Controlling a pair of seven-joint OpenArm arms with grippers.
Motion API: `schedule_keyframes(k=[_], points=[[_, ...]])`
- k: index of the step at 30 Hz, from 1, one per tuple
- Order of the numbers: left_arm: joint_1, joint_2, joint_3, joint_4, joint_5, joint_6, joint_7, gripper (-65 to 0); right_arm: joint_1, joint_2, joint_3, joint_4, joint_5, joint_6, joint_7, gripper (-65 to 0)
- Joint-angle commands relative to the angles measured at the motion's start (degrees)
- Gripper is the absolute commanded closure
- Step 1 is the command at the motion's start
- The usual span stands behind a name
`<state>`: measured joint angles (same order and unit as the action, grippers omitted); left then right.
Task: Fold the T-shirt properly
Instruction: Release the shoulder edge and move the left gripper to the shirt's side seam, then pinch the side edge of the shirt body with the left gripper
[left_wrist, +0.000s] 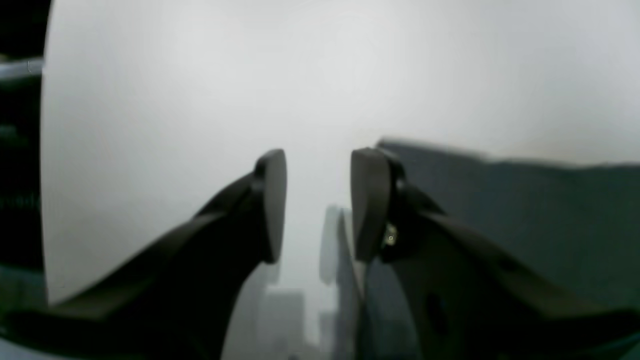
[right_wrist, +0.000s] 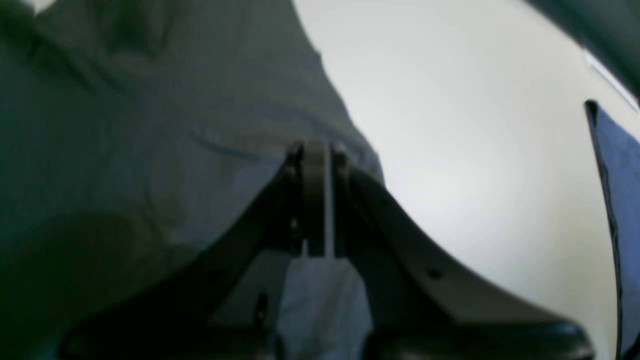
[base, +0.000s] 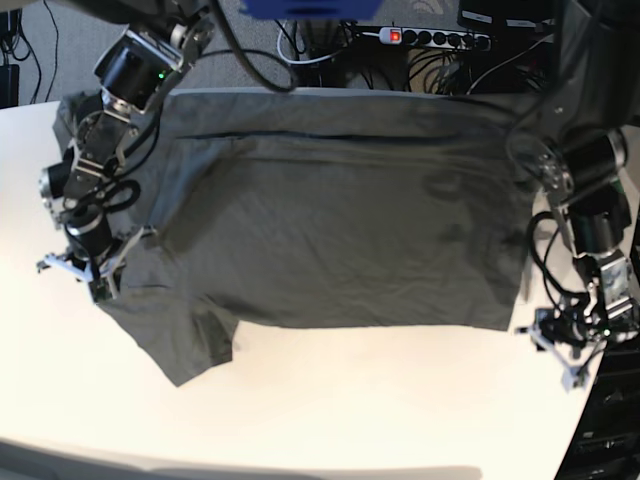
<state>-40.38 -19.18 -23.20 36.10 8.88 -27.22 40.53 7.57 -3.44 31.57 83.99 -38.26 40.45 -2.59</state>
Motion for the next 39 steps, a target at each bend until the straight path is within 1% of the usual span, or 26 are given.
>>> schedule_keyframes(k=[1, 4, 8, 15, 17, 21, 23, 29, 37, 39], points=[[-3.6, -0.4, -0.1, 0.0, -0.6, -0.3, -2.0, -22.0, 1.0, 0.5, -0.1, 1.2, 0.7, -0.4, 1.4, -1.3], [-4.9, -0.4, 0.7, -3.5, -0.5, -0.3, -3.5, -22.1, 0.9, 0.4, -0.1, 1.2, 0.7, -0.4, 1.4, -1.3], [-5.5, -0.1, 4.4, -5.5, -1.0, -0.1, -4.1, -22.1, 0.0, 0.6, -0.1, 1.2, 0.7, -0.4, 1.4, -1.3], [-5.5, 0.1, 4.5, -6.4, -1.1, 0.2, -4.4, -22.2, -0.6, 0.6, -0.1, 1.2, 0.7, -0.4, 1.4, -1.3], [-5.5, 0.1, 4.5, -7.1, -1.1, 0.2, -4.4, -25.8, -1.2, 0.6, -0.1, 1.2, 0.7, -0.4, 1.4, -1.3], [-5.4, -0.1, 4.7, -7.5, -1.1, -0.1, -4.4, -39.0, -1.9, 0.6, -0.1, 1.2, 0.7, -0.4, 1.4, -1.3], [-5.4, -0.1, 4.8, -7.5, -1.1, -0.1, -4.4, -42.3, -2.0, 0.6, -0.1, 1.2, 0.7, -0.4, 1.4, -1.3], [-5.4, 0.1, 4.8, -7.5, -1.1, -0.1, -4.4, -42.7, -2.0, 0.5, -0.1, 1.2, 0.7, -0.4, 1.4, -1.2], [-5.3, 2.4, 4.9, -7.5, -0.8, 0.3, -4.6, -42.8, -3.5, 0.5, -0.1, 1.2, 0.9, -0.4, 1.7, -0.9], [-5.3, 2.5, 4.9, -7.5, -0.8, 0.4, -6.1, -42.8, -3.5, 0.5, -0.1, 1.2, 0.9, -0.4, 1.7, -0.9]])
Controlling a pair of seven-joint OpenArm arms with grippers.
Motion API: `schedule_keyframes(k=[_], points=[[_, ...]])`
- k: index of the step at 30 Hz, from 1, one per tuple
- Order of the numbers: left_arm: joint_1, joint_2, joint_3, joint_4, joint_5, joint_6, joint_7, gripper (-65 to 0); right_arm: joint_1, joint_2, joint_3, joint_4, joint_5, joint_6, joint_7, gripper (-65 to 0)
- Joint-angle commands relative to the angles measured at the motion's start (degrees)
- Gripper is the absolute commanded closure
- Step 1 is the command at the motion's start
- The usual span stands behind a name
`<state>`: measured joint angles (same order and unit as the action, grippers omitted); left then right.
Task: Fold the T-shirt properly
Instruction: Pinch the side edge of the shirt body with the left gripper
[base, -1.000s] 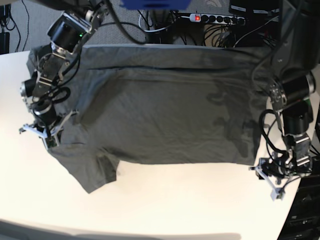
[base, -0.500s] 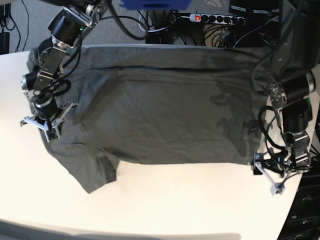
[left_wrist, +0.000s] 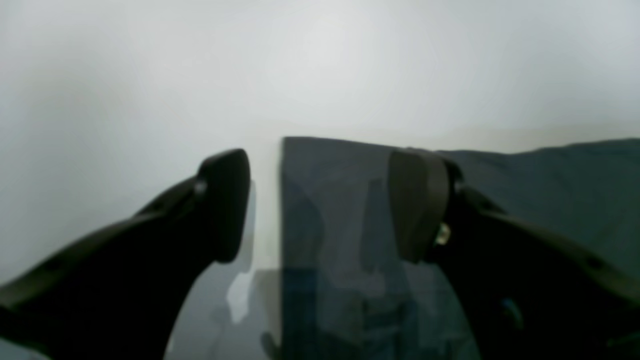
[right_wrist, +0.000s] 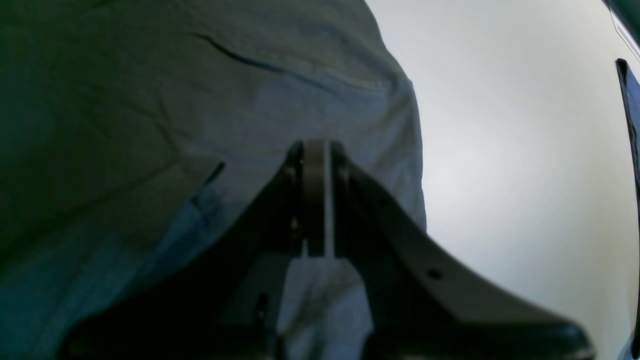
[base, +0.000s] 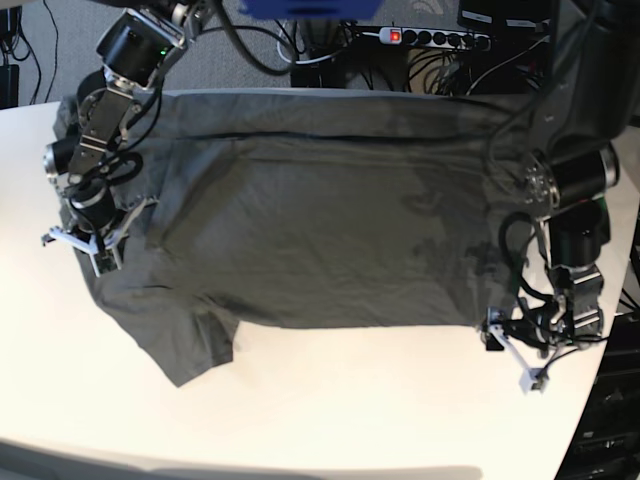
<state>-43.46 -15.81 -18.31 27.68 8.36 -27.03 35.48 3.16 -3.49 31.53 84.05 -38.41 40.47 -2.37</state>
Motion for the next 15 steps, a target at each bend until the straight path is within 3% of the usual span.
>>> schedule_keyframes(k=[1, 6, 15], points=[[-2.2, -0.8, -0.3, 0.9, -0.1, 0.3, -1.7, -42.8, 0.9, 0.5, 0.0, 1.2, 1.1, -0.5, 1.4, -0.9], [-1.8, -1.3, -0.1, 0.8, -0.4, 3.7, -1.7, -42.9, 0.9, 0.6, 0.0, 1.2, 1.1, -0.5, 1.4, -0.9], [-1.3, -0.9, 0.0, 0.8, -0.1, 4.0, -1.9, -42.9, 0.9, 0.5, 0.0, 1.2, 1.1, -0.5, 1.4, -0.9]])
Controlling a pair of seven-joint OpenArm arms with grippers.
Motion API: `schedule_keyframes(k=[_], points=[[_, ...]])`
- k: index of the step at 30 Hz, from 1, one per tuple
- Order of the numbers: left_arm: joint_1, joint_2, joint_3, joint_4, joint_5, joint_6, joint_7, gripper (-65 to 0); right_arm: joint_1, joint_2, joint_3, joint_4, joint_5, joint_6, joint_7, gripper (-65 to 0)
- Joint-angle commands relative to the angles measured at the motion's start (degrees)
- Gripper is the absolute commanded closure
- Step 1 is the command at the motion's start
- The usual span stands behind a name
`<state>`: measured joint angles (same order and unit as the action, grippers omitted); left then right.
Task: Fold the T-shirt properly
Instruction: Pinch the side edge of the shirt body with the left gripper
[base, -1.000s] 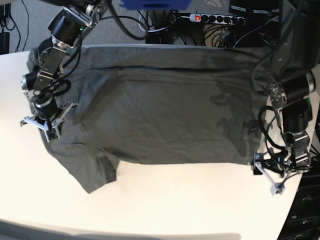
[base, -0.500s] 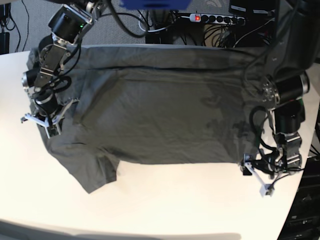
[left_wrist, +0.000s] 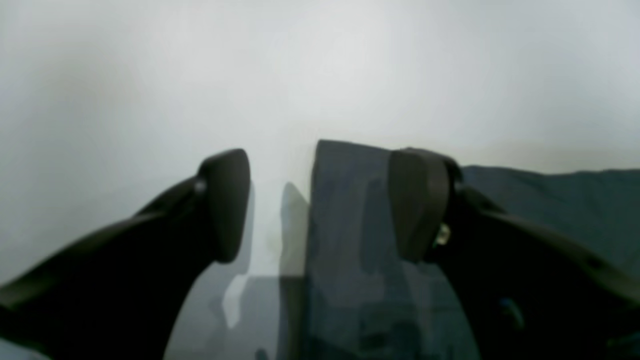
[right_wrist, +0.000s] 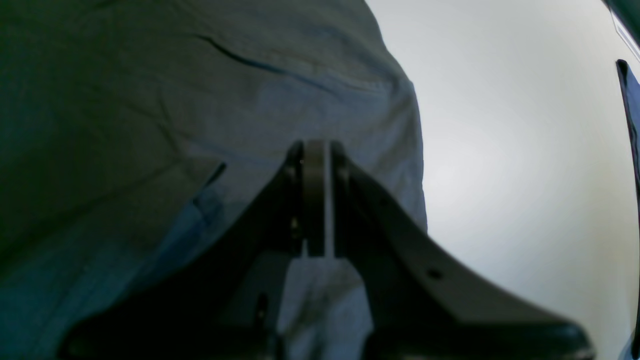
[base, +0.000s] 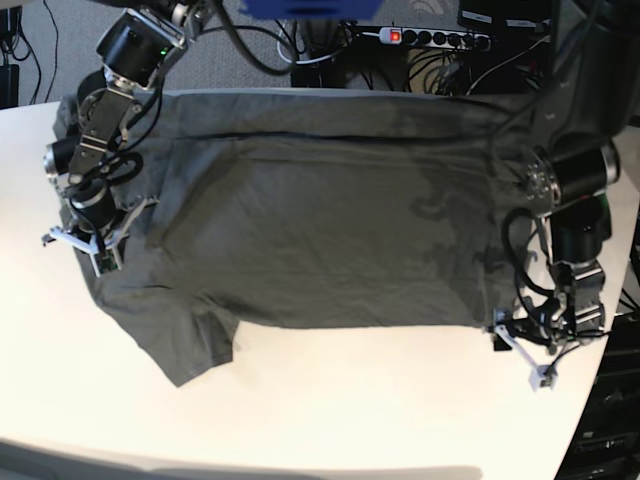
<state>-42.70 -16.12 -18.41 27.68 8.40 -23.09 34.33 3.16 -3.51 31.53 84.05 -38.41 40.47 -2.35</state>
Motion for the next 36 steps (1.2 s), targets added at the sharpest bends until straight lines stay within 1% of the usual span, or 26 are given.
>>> schedule_keyframes(k=[1, 5, 8, 12, 15, 20, 31, 36], points=[[-2.1, -0.5, 0.1, 0.8, -0.1, 0.1, -0.7, -42.9, 0.9, 0.5, 0.0, 1.2, 1.1, -0.5, 1.4, -0.9], [-2.1, -0.5, 0.1, 0.8, -0.1, 0.4, -0.5, -42.9, 0.8, 0.4, 0.0, 1.2, 1.2, -0.5, 1.4, -0.7], [-2.1, -0.5, 0.1, 0.8, -0.2, 2.7, -0.4, -42.9, 0.8, 0.4, 0.0, 1.2, 1.2, -0.5, 1.4, -0.7], [-1.7, -0.5, 0.2, 0.4, -0.1, 2.9, -0.4, -42.9, 0.8, 0.4, 0.0, 1.2, 1.2, -0.5, 1.4, -0.7], [-1.6, -0.5, 0.1, -2.6, -0.1, 3.1, -1.1, -42.9, 0.8, 0.4, 0.1, 1.2, 1.3, -0.5, 1.4, -0.7], [-1.7, -0.5, 0.0, -5.1, -0.1, 3.2, -3.9, -42.9, 0.0, 0.4, 0.0, 1.2, 2.8, -0.5, 1.5, -0.7], [-1.7, -0.5, 0.0, -5.0, -0.5, 3.2, -3.9, -42.9, -0.3, 0.5, 0.0, 1.2, 2.8, -0.5, 1.5, -0.7], [-1.7, 1.2, 0.0, -4.9, -0.2, 3.2, -4.0, -42.9, -0.3, 0.5, 0.0, 1.2, 2.8, -0.5, 1.5, -0.7]])
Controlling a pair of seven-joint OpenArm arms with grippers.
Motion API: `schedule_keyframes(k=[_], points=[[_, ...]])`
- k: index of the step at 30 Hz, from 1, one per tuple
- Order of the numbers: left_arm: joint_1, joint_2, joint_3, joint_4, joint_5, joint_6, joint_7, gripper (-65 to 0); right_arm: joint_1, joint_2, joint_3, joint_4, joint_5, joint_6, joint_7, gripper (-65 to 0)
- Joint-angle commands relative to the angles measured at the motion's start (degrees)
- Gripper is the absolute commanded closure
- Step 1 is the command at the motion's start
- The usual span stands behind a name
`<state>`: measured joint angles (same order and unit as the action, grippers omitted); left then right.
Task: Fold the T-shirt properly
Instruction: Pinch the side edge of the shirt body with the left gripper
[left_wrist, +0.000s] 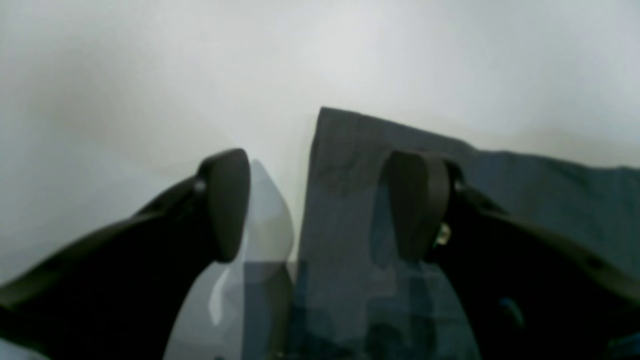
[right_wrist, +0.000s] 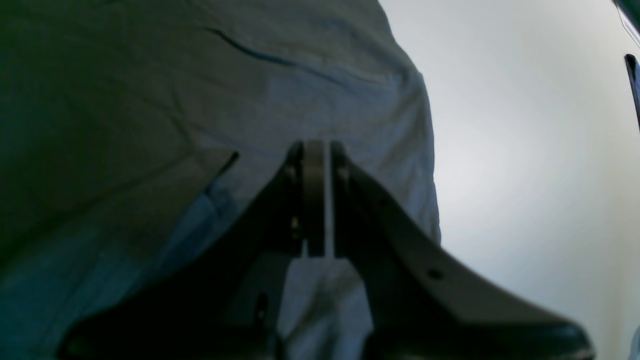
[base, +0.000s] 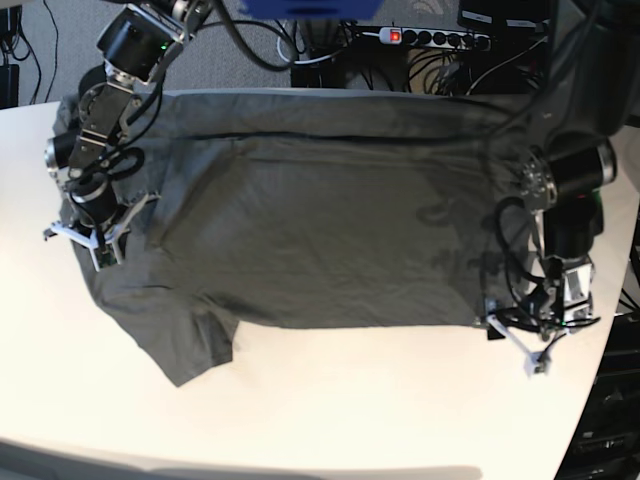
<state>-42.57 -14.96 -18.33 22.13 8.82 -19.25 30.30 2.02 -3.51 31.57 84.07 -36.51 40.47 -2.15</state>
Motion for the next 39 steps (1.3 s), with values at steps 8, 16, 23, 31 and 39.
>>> schedule_keyframes(k=[8, 16, 23, 31, 39], points=[[-1.8, 1.6, -0.2, 0.8, -1.0, -0.7, 0.0, -42.9, 0.7, 0.6, -0.1, 1.2, 0.8, -0.5, 1.3, -0.7], [-1.5, 1.4, -0.4, 0.5, -1.0, -0.7, 0.0, -42.5, 0.7, 0.7, -0.1, 1.2, 0.8, -0.5, 1.3, -0.7], [-1.3, 0.9, -0.4, 0.4, -1.1, -1.2, 0.2, -42.5, 0.7, 0.7, -0.1, 1.2, 0.7, -0.5, 1.3, -0.7], [-0.2, -0.6, -0.4, 0.4, -1.1, -1.4, 0.6, -42.4, 0.7, 0.7, -0.1, 1.2, 0.7, -0.5, 1.3, -0.7], [0.6, -1.7, -0.4, 0.3, -1.1, -1.4, 0.3, -42.4, 0.7, 0.5, -0.1, 1.2, 0.7, -0.5, 1.3, -0.7]])
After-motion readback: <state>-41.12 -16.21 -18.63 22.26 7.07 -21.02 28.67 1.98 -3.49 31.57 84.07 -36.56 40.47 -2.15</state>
